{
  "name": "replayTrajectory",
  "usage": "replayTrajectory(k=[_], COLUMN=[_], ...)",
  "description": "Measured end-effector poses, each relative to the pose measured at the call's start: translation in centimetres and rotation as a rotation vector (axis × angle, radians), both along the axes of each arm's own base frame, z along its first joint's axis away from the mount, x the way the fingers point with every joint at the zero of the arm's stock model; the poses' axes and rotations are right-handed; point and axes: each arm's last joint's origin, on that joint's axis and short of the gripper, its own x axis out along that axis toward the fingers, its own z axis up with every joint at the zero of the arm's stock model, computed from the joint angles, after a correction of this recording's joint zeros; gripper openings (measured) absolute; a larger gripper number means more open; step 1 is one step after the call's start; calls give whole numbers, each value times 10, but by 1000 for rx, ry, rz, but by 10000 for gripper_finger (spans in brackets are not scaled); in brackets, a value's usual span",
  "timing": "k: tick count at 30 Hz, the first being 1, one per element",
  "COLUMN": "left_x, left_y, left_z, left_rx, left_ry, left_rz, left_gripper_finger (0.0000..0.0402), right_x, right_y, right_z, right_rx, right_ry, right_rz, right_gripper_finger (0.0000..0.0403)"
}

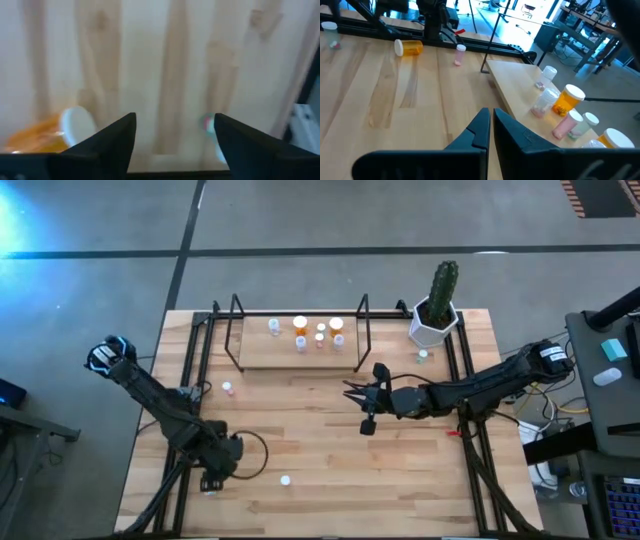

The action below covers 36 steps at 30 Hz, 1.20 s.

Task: Pick and place medicine bottles onto shelf by color
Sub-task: Put the bottom green pill bottle on the shelf

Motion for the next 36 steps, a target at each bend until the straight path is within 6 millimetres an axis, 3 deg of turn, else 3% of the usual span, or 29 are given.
replayTrajectory(k=[5,14,20,36], left_x=[4,6,-5,-6], left_y=[-31,-87,-98,-99], left_z=[4,-5,-8,-18], left_rx=[-29,72,272,259], left_ry=[50,151,268,221], left_rz=[12,0,-43,-106], left_gripper_finger=[218,216,215,215], right_x=[0,0,0,0], right_y=[0,0,0,0], right_z=[0,0,0,0], right_rx=[1,1,3,3], right_ry=[0,0,0,2], right_rz=[1,1,1,2], right_gripper_finger=[12,12,12,12])
